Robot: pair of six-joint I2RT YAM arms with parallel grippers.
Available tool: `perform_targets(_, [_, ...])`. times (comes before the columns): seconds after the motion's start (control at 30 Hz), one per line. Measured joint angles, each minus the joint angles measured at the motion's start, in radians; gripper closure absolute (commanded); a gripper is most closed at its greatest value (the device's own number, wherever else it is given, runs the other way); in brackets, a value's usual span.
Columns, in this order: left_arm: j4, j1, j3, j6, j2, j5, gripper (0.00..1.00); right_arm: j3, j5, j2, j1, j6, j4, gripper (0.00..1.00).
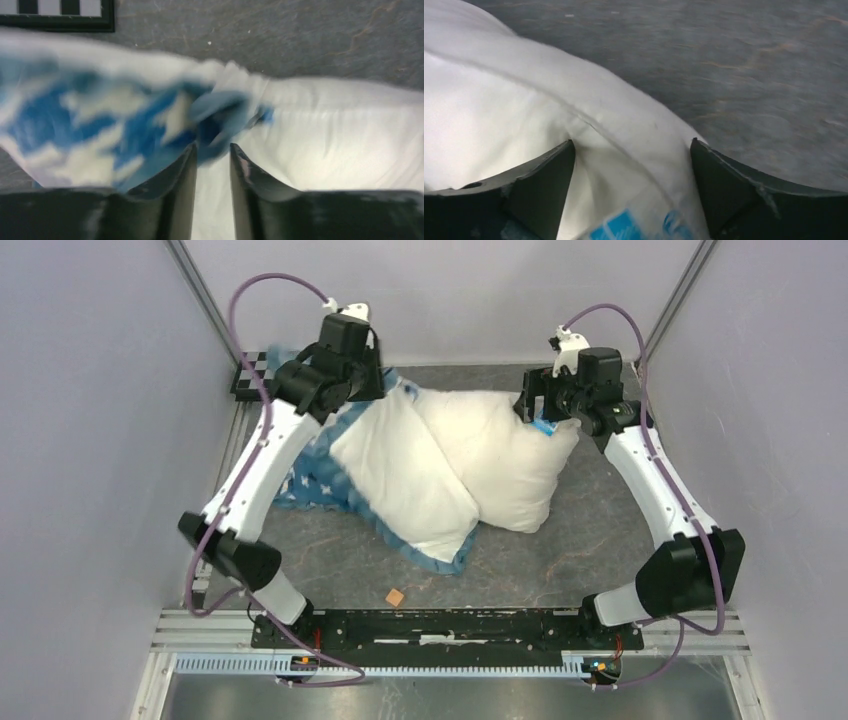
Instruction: Remove the pillowcase from the pillow
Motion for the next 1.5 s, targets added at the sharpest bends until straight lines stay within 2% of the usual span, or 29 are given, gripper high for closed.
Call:
perform_targets(0.03, [0.008, 0.01, -0.017, -0.003, 0.035, 0.009, 0.26, 0.0, 0.05, 0.023, -0.012, -0.009, -0.006, 0.02])
perform_targets(0.07, [0.014, 0.023, -0.023, -0.011, 0.076, 0.032, 0.17, 0.0, 0.095, 0.04, -0.024, -0.018, -0.007, 0.02])
perform_targets(0.13, [0.023, 0.038, -0.024, -0.006, 0.119, 0.073, 0.06, 0.0, 0.152, 0.05, -0.044, -0.027, -0.004, 0.02])
perform_targets(0.2, [0.023, 0.047, -0.023, -0.006, 0.129, 0.119, 0.01, -0.007, 0.185, 0.029, -0.053, -0.036, 0.005, 0.02])
perform_targets(0.4, [0.073, 0.046, -0.075, -0.006, -0.001, 0.183, 0.0, -0.122, 0.213, -0.176, -0.045, -0.045, 0.096, 0.02])
perform_targets(0.6, [0.219, 0.046, -0.378, -0.021, -0.286, 0.291, 0.0, -0.19, 0.241, -0.362, -0.043, -0.034, 0.208, 0.02])
perform_targets(0.7, [0.326, 0.046, -0.555, -0.065, -0.359, 0.359, 0.0, -0.272, 0.209, -0.409, -0.043, 0.0, 0.264, 0.02])
perform_targets(0.87, [0.537, 0.039, -0.869, -0.206, -0.343, 0.479, 0.0, -0.566, 0.093, -0.475, -0.043, 0.106, 0.349, 0.02])
perform_targets(1.0, [0.615, 0.008, -1.029, -0.288, -0.322, 0.5, 0.0, -0.742, 0.035, -0.513, -0.043, 0.17, 0.351, 0.02])
perform_targets(1.13, [0.697, -0.071, -1.106, -0.351, -0.332, 0.459, 0.0, -0.859, 0.024, -0.564, -0.043, 0.198, 0.377, 0.02])
perform_targets(1.3, [0.806, -0.184, -1.169, -0.42, -0.369, 0.38, 0.0, -0.942, -0.023, -0.548, -0.043, 0.238, 0.452, 0.02])
perform_targets(1.5, [0.881, -0.227, -1.177, -0.497, -0.328, 0.315, 0.0, -0.964, -0.068, -0.492, -0.043, 0.279, 0.532, 0.02])
